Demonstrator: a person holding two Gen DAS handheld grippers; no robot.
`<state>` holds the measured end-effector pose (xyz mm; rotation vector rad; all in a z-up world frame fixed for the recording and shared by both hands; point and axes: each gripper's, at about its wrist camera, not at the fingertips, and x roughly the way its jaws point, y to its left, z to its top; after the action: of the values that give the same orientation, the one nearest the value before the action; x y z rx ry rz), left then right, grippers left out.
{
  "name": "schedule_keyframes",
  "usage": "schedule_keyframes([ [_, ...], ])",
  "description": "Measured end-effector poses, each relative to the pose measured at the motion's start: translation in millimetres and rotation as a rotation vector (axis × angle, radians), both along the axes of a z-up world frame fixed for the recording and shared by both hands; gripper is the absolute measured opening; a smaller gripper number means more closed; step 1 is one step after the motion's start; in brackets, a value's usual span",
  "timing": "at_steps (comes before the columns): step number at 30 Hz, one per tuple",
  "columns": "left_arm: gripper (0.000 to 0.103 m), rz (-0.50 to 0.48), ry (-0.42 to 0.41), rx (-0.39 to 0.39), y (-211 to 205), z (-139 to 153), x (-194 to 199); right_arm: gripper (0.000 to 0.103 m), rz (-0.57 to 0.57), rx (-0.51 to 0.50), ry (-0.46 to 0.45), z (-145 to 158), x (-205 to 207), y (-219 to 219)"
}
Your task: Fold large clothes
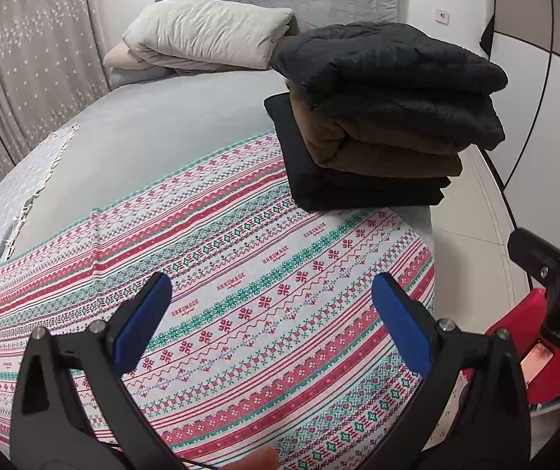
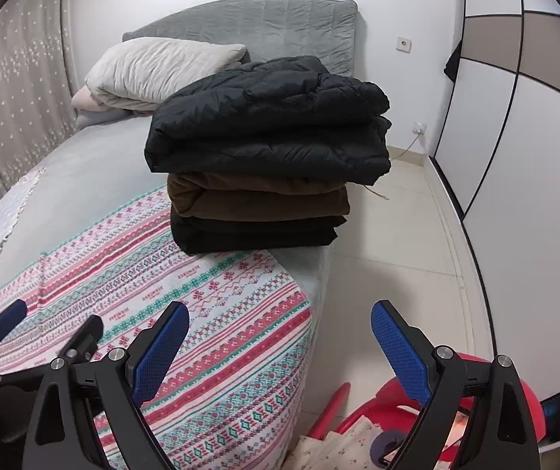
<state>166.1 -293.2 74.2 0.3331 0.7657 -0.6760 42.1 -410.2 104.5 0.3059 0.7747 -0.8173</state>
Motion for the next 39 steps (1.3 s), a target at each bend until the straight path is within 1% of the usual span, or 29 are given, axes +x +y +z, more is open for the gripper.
schedule_keyframes([
  [18,0.102,0.018,0.001,-0.020,4.7,2.8,2.1,0.095,0.009,-0.005,0.033,-2.6,0.2,-0.9],
  [39,0.102,0.022,-0.003,-0.015,5.2,2.8,3.6,0.095,0.024,0.000,0.052,-5.5,0.8,1.4],
])
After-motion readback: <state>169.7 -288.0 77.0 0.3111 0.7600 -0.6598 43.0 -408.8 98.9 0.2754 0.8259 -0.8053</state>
